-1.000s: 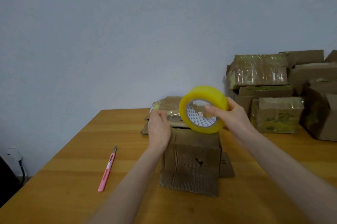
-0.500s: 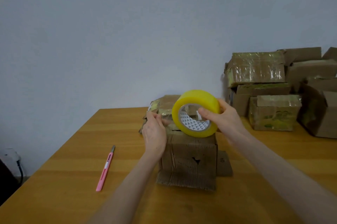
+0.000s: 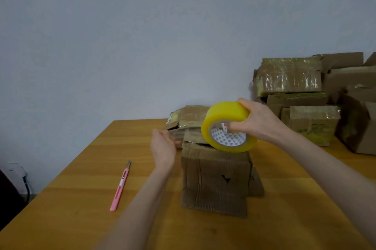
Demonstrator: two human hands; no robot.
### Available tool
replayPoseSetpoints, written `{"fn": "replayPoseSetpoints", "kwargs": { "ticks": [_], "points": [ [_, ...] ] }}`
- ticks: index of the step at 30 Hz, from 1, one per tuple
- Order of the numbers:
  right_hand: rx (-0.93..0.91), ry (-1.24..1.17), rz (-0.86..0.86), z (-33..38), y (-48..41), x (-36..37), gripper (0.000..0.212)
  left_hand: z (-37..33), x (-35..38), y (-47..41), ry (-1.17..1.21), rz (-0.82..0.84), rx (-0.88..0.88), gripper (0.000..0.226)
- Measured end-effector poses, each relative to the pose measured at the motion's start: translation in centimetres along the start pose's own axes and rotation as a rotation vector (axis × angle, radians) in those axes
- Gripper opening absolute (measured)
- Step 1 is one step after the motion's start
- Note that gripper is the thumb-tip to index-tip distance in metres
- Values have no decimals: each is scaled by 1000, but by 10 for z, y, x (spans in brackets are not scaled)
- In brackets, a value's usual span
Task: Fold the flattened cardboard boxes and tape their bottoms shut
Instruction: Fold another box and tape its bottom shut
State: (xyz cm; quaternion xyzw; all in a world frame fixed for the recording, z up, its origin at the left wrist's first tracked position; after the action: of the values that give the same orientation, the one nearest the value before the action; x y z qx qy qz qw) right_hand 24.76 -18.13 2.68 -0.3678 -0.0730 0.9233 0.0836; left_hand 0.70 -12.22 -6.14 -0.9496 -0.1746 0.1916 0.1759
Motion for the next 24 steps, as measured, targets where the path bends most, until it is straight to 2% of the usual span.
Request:
{"fn": "replayPoseSetpoints", "kwargs": {
  "ticks": [5,10,14,17,19,21,22,24],
  "points": [
    [-3,59,33,4,-5,2,27,21,-13,3,106,-18,-106,18],
    [-15,49,34,3,-3,3,27,20,-26,-6,110,-22,-66,19],
    [-8,43,34,3,-1,4,27,40,6,17,81,217,-170,16],
    [4,17,44,2,0,3,34,44,25,19,-138,401,-105,12],
    [22,-11,65,0,1,3,44,37,19,8,-250,441,-32,43],
    [61,-105,96,-7,1,3,52,13,11,-1,-68,459,60,71],
    [89,-165,112,-12,1,3,53,-2,15,-2,18,555,123,87],
    [124,-259,116,-19,0,4,52,-24,33,9,-85,828,255,117]
  ]
}}
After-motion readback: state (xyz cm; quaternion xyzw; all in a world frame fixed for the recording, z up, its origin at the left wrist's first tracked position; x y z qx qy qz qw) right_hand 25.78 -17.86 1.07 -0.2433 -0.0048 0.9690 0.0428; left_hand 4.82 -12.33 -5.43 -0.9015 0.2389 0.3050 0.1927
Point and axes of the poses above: each hand's wrist, its own y-axis away from the middle knuckle, its own x-axis out of the palm, z = x × y, the point moved 8 cm from there along -y, towards the middle knuckle, and after that the axes turned 9 degrees about x, right-handed, at the moved point
